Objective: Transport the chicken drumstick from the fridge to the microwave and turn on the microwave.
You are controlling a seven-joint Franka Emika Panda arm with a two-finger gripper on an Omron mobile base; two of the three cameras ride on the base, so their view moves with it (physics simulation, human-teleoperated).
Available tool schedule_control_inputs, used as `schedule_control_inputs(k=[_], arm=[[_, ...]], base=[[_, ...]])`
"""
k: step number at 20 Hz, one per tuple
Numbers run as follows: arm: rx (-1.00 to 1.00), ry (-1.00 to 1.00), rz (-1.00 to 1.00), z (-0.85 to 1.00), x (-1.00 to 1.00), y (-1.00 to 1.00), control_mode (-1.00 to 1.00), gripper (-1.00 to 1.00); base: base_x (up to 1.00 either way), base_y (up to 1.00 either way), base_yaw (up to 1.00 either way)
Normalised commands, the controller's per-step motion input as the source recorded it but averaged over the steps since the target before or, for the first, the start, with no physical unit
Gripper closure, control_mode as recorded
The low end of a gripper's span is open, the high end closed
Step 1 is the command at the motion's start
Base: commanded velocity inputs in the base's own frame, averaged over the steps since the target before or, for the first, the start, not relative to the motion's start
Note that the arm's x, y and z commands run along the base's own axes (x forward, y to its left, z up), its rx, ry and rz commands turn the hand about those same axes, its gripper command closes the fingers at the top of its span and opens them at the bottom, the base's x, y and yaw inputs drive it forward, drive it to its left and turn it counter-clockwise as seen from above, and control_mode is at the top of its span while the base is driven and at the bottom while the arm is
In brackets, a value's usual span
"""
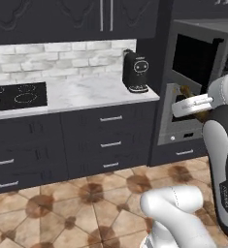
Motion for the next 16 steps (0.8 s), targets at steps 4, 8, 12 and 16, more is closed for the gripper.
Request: schedule_control_inputs(k=[4, 8, 12, 16], arm=[[0.0, 0.0, 0.0, 0.0, 0.0, 0.0, 1.0, 1.0], [0.0, 0.0, 0.0, 0.0, 0.0, 0.0, 1.0, 1.0], [0.0, 0.0, 0.0, 0.0, 0.0, 0.0, 1.0, 1.0], [0.0, 0.0, 0.0, 0.0, 0.0, 0.0, 1.0, 1.0]], base=[[0.0, -0.68, 0.0], [0.0, -0.7, 0.0], [0.0, -0.7, -0.01], [0.0, -0.67, -0.02]])
